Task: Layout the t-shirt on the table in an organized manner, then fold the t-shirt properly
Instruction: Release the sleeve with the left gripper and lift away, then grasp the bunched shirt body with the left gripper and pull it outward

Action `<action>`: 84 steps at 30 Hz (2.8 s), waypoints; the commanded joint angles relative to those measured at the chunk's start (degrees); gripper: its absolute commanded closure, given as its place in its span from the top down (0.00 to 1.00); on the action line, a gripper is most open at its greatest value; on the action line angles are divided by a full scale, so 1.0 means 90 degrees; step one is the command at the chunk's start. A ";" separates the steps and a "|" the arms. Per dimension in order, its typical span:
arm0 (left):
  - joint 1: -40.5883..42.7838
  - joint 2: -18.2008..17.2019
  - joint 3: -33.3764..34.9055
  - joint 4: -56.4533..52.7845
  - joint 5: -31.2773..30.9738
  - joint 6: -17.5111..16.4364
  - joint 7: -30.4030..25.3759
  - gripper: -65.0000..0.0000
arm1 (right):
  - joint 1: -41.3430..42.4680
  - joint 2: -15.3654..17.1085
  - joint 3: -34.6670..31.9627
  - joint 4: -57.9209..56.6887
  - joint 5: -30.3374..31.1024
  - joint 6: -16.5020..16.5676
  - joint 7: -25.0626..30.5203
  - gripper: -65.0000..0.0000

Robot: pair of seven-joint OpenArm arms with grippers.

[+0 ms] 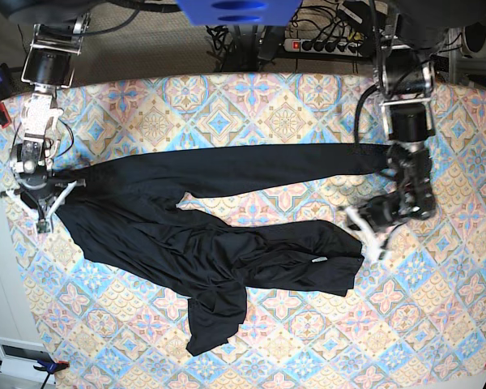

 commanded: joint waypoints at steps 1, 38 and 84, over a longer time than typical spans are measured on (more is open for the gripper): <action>0.0095 -0.0212 -0.0016 0.0295 0.0171 0.0075 0.0159 0.00 | 0.0133 0.0138 0.0035 0.0116 0.0002 -0.0029 0.0125 0.22; -0.1731 0.1146 0.3520 -0.0047 0.2193 0.0084 -0.1287 0.43 | 0.0133 -0.0048 -0.0688 0.0116 0.0002 -0.0029 0.0125 0.22; 0.1404 -0.0701 0.0013 0.4574 -0.0131 0.0036 0.0618 0.00 | 0.0133 -0.0048 -0.0717 0.0409 0.0002 -0.0029 0.0125 0.22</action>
